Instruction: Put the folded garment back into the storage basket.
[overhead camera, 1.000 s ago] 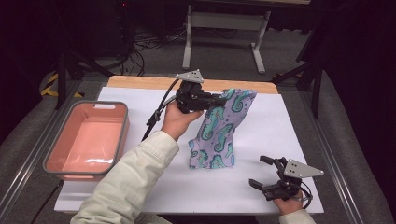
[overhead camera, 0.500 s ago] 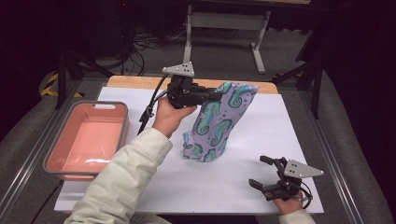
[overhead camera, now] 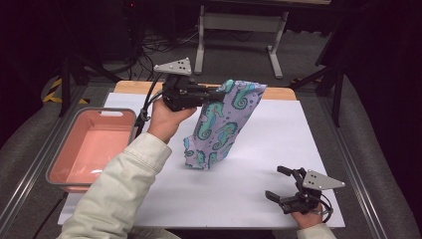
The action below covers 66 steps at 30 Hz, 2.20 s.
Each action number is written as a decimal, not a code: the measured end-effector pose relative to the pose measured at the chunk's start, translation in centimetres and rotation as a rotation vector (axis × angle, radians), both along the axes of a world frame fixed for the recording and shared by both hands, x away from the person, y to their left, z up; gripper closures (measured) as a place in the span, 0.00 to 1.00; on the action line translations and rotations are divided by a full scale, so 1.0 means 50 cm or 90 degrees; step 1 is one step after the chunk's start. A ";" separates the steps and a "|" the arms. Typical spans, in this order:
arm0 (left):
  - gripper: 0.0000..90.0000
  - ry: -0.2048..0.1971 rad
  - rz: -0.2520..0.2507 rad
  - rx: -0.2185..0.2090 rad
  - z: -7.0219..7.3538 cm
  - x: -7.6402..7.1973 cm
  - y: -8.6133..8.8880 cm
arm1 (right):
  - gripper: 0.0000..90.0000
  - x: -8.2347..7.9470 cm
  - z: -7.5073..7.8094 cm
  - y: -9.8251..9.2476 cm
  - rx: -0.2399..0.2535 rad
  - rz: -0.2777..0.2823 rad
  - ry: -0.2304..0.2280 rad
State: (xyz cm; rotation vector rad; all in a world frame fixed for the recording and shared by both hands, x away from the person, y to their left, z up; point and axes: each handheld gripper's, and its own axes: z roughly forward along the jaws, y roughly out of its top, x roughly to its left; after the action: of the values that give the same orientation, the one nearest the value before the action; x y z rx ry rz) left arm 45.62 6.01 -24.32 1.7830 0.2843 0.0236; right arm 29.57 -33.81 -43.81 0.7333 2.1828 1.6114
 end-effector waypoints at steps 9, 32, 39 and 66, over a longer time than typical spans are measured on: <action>0.88 -0.006 0.015 0.007 0.014 -0.002 0.038 | 0.05 0.001 -0.001 0.002 -0.001 0.002 0.003; 0.88 -0.029 0.090 0.001 0.046 -0.023 0.185 | 0.05 0.005 -0.003 0.004 -0.004 0.002 0.008; 0.88 -0.031 0.109 -0.003 0.054 -0.030 0.218 | 0.05 0.004 -0.003 0.004 -0.005 0.001 0.011; 0.88 -0.049 0.193 -0.011 0.072 -0.080 0.352 | 0.05 0.012 -0.006 0.007 -0.008 -0.003 0.024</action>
State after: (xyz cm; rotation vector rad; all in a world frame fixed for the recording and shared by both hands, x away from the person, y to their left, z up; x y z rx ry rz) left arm 41.60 23.60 -20.70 1.7034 0.4950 0.3043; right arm 30.17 -33.48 -44.11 0.7715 2.2138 1.5923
